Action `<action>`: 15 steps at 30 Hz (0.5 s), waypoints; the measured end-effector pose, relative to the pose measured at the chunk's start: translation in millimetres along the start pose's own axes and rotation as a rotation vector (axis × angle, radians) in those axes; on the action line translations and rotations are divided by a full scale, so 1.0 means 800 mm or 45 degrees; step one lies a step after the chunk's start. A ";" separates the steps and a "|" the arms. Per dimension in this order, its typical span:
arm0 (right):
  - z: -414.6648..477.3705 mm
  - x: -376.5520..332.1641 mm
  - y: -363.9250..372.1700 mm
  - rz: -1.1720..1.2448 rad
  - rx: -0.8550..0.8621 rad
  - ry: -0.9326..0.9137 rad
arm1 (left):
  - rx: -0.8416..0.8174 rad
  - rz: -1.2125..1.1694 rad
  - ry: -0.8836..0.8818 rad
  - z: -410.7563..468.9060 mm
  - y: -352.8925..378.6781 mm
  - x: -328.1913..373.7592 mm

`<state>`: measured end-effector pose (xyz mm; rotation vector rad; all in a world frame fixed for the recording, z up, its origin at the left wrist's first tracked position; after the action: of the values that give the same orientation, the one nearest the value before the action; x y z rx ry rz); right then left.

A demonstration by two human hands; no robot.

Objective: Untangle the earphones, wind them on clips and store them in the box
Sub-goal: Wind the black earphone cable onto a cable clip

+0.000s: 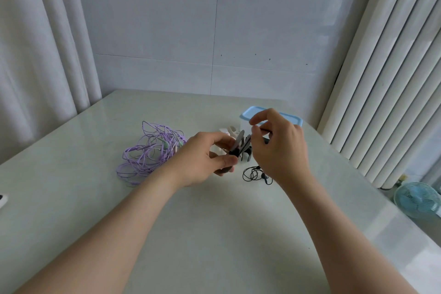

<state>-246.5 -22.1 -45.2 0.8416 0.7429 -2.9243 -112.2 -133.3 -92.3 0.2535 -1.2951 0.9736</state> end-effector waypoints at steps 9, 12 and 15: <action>0.006 0.024 0.010 0.145 0.011 0.063 | -0.004 -0.037 0.065 0.004 -0.001 0.002; 0.005 0.027 0.018 0.178 -0.140 0.151 | 0.119 -0.325 0.024 0.007 -0.005 0.003; -0.002 0.021 0.031 0.265 -0.395 0.234 | 0.207 -0.502 -0.030 0.009 -0.010 0.000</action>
<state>-256.7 -41.3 -66.1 1.0866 1.0174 -2.4885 -111.2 -143.1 -87.3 0.6232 -1.1316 0.7380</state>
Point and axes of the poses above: each hand's wrist, its own z-axis towards the middle knuckle, its own y-axis out of the palm, x = y × z, the point moved 6 cm from there along z, towards the middle knuckle, and after that the axes turned 9 degrees about x, right-handed, at the moved point
